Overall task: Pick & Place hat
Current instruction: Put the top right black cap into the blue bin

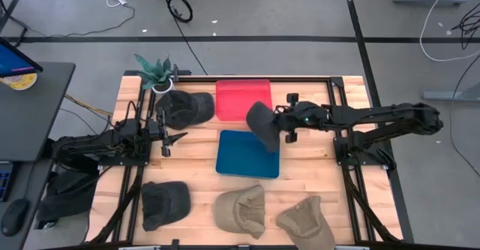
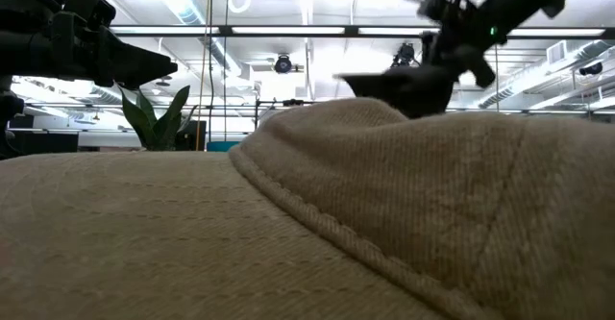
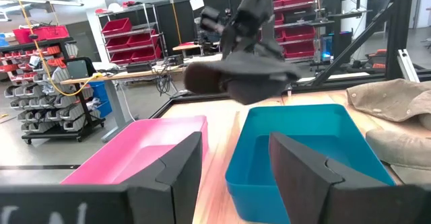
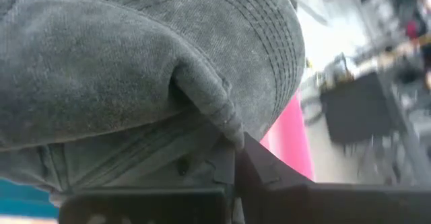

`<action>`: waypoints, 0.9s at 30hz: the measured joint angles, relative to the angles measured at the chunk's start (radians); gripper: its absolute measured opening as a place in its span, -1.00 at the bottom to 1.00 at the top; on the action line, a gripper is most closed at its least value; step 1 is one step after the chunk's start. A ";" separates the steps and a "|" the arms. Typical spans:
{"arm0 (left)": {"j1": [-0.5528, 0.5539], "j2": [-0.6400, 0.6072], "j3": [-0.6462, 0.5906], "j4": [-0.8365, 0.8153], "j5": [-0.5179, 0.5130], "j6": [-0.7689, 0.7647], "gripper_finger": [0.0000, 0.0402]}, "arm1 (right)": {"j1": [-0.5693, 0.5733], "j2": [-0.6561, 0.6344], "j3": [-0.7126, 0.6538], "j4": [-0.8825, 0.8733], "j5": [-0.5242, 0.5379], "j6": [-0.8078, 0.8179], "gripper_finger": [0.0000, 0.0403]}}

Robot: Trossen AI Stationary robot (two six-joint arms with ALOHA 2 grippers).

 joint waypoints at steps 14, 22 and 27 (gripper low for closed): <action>0.000 0.000 0.000 0.000 0.000 0.000 -0.12 | 0.247 0.005 0.116 0.052 0.024 -0.138 -0.99; 0.000 0.000 0.000 -0.002 0.000 0.000 -0.12 | 0.247 0.100 0.119 0.129 0.011 -0.203 -0.99; 0.000 0.000 0.000 -0.002 0.000 0.000 -0.12 | 0.233 0.181 0.183 0.111 -0.011 -0.208 -0.99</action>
